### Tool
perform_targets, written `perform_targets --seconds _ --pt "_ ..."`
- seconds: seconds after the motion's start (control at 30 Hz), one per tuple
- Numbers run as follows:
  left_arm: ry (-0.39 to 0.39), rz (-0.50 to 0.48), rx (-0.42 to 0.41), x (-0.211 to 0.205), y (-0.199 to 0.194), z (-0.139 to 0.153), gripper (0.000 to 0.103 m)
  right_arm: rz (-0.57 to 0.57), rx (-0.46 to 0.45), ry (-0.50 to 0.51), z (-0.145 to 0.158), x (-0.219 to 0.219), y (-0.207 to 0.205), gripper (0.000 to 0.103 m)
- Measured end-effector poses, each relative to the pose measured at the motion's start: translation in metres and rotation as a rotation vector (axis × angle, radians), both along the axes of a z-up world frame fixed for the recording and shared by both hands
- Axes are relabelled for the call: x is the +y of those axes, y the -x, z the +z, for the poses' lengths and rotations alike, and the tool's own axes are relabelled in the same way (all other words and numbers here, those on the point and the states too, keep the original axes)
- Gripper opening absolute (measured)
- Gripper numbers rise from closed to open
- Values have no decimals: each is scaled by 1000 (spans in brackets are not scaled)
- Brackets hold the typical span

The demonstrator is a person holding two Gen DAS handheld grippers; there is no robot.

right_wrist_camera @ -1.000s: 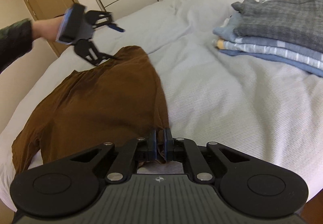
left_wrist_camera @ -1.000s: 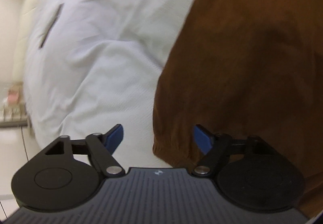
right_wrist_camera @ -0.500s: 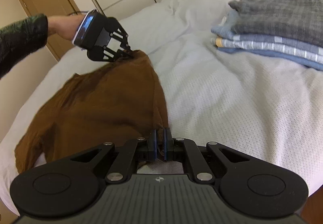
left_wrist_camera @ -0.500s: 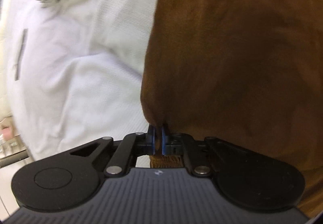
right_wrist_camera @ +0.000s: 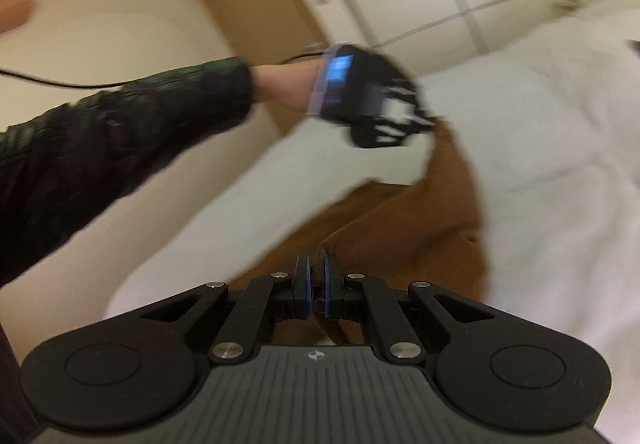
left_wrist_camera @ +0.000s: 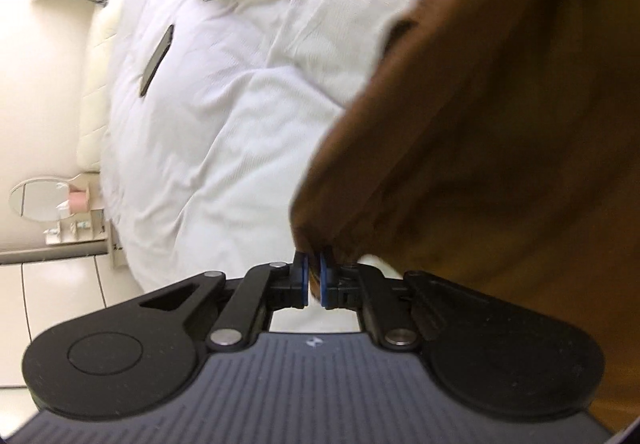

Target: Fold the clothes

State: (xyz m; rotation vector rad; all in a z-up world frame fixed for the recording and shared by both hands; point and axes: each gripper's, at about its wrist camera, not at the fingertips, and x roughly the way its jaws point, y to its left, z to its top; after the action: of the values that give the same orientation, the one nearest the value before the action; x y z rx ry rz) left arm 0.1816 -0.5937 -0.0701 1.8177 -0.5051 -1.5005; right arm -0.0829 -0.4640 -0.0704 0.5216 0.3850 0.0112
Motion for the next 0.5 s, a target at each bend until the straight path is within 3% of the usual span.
perform_targets --seconds 0.2,0.37,0.5 --pt "78 56 55 54 -39 -6 4 154 -30 24 3 57 -90 6" --pt "107 122 106 106 -64 -25 3 259 12 12 -19 95 -153 6" --pt "117 234 173 151 -84 -47 4 322 63 29 -39 121 -190 6"
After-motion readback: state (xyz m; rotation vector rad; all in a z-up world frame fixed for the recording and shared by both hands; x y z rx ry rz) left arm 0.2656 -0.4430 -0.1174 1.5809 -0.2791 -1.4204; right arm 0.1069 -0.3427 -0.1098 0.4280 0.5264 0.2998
